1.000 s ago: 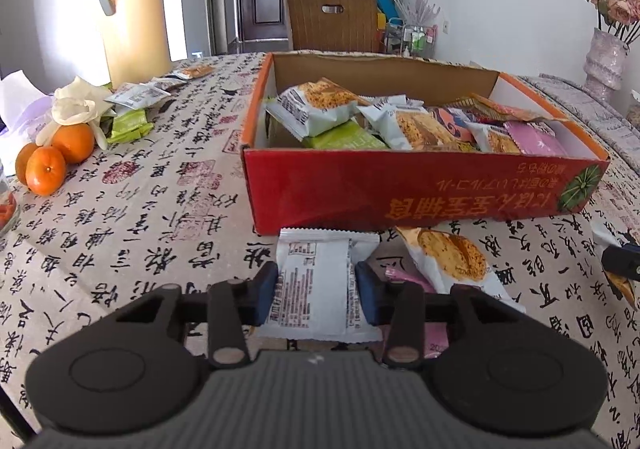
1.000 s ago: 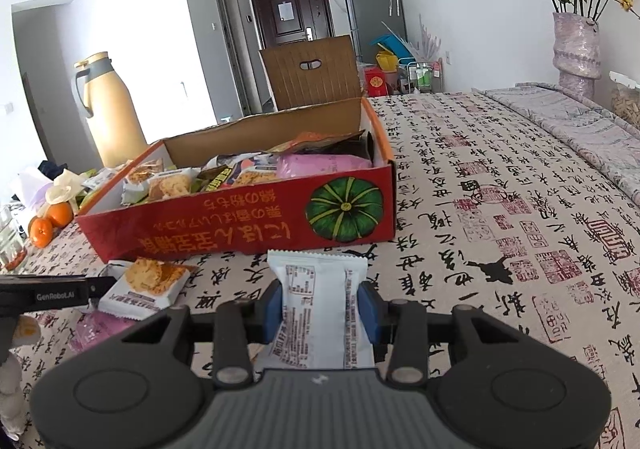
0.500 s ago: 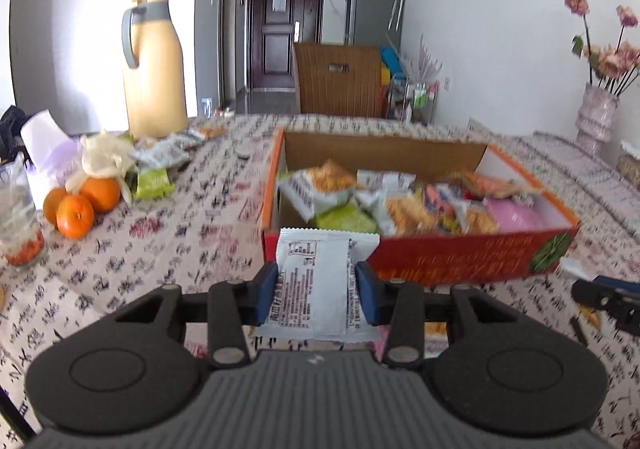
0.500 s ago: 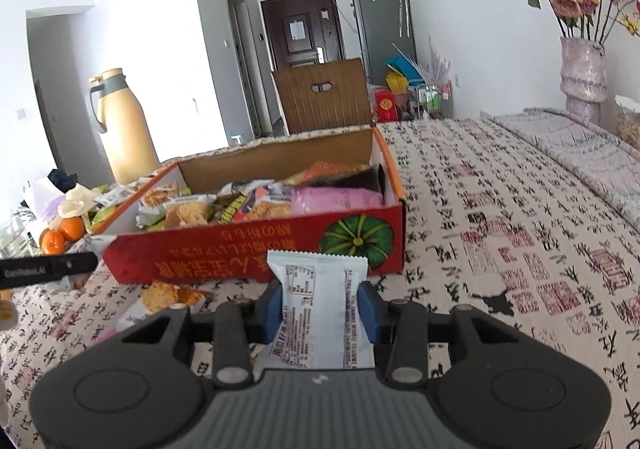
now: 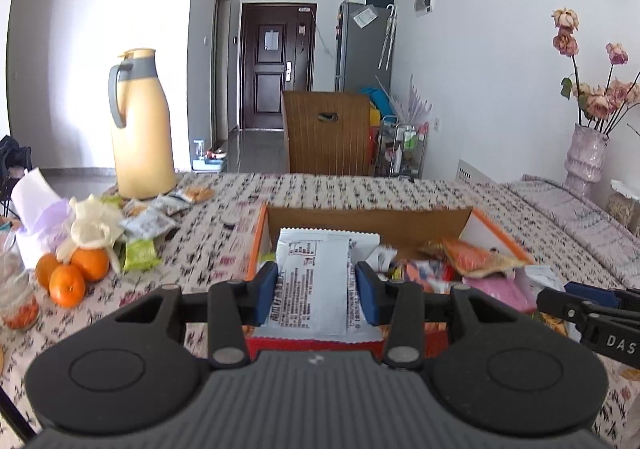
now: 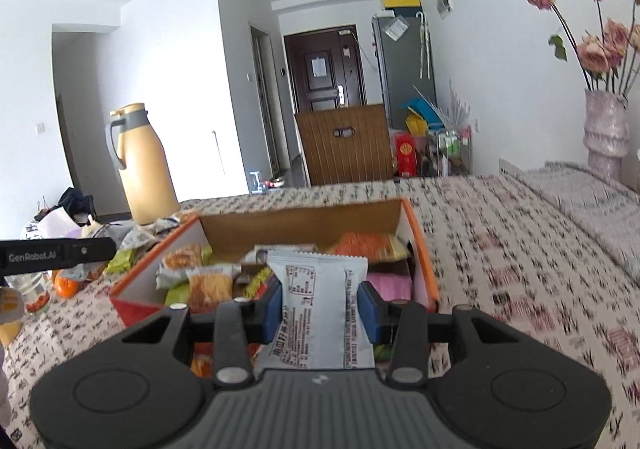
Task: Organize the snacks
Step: 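Carry both white packets over the box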
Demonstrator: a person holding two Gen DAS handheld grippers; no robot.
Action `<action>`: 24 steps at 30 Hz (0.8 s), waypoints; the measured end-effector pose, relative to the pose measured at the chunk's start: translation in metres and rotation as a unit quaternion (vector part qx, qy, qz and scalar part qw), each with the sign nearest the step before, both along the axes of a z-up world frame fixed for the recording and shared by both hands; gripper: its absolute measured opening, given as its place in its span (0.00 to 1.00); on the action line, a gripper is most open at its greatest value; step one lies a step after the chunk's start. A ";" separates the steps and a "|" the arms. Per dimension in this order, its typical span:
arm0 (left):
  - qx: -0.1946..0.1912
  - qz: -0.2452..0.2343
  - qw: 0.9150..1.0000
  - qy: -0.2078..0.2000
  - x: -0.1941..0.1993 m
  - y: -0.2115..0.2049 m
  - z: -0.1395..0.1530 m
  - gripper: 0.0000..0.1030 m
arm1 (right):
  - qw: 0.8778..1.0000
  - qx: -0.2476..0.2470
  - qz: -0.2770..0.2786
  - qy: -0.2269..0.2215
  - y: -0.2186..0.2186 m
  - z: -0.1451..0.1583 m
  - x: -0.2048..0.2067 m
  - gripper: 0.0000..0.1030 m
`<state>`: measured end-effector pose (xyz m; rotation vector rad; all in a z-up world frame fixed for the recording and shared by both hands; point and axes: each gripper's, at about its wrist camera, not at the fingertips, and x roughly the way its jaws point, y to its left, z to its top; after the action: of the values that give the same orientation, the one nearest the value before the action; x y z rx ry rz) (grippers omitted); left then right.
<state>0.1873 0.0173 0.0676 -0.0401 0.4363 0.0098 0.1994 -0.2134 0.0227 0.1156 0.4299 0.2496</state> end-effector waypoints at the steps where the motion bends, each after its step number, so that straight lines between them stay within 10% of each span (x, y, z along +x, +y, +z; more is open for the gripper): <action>1: 0.001 0.000 1.000 -0.003 0.003 -0.001 0.002 0.42 | 1.000 -0.002 0.000 -0.004 0.001 0.003 0.005 0.38; 24: 0.018 0.031 0.999 0.034 0.096 -0.023 0.005 0.42 | 1.000 -0.027 -0.008 0.000 0.023 0.016 0.113 0.38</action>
<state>0.2830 -0.0058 0.0722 -0.0175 0.5031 0.0795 0.3128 -0.1907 0.0389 0.0666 0.4350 0.2216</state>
